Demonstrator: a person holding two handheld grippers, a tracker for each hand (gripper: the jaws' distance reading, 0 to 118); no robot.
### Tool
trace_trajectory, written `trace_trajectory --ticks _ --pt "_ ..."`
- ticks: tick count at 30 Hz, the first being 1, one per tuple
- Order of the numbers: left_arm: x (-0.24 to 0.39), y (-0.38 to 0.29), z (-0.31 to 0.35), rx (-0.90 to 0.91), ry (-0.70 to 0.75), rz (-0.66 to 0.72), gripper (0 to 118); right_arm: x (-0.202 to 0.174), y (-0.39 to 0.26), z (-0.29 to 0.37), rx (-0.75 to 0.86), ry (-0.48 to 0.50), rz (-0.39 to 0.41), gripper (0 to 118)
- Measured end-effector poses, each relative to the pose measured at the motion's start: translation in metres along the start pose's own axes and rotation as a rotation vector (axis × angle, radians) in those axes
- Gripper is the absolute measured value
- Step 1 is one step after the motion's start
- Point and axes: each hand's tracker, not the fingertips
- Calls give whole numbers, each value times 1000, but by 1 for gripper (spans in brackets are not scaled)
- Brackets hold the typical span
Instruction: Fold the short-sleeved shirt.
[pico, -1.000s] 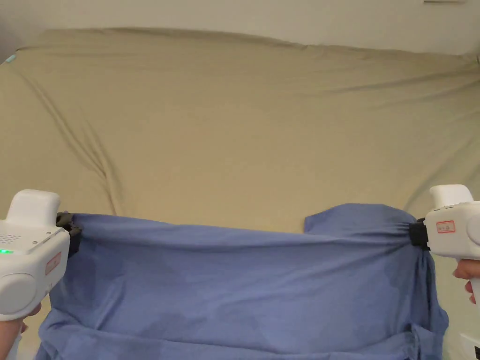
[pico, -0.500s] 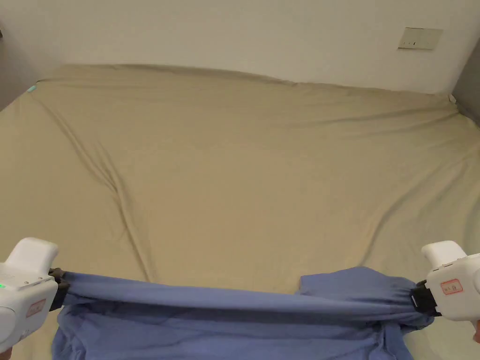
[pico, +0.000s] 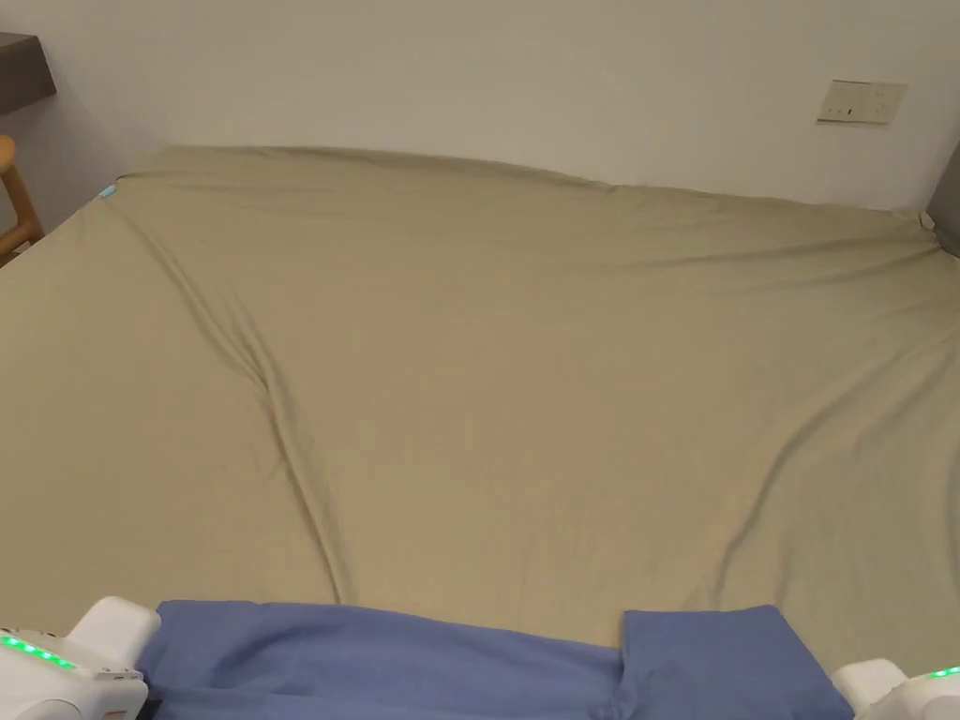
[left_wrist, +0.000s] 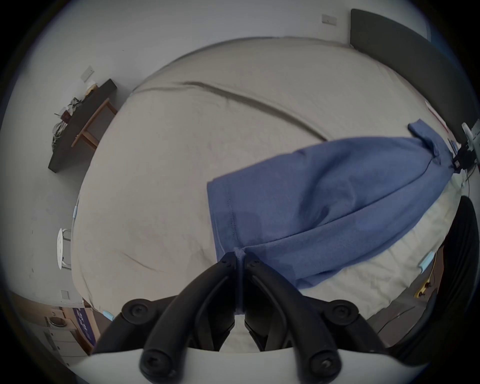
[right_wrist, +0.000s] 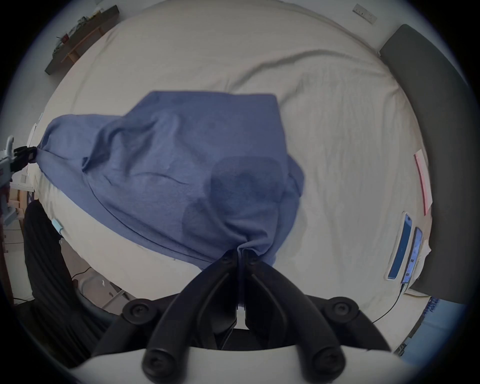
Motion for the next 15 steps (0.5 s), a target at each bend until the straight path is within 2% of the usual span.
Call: trace_trajectory --ticks 7,11,13,14,15 --pt "12 -1 -29 -108 -32 -61 3 10 8 -42 -57 -9 7 2" --pt "15 -1 -36 -98 -19 -49 3 10 8 -40 -57 -16 13 3" --pt "17 0 -31 -104 -19 -75 5 11 6 -39 -46 -20 6 11" --pt "17 2 -28 -104 -22 -87 12 11 4 -35 -40 -22 -1 24" --pt "16 3 -24 -103 -19 -89 28 13 4 -30 -31 -28 -9 45"
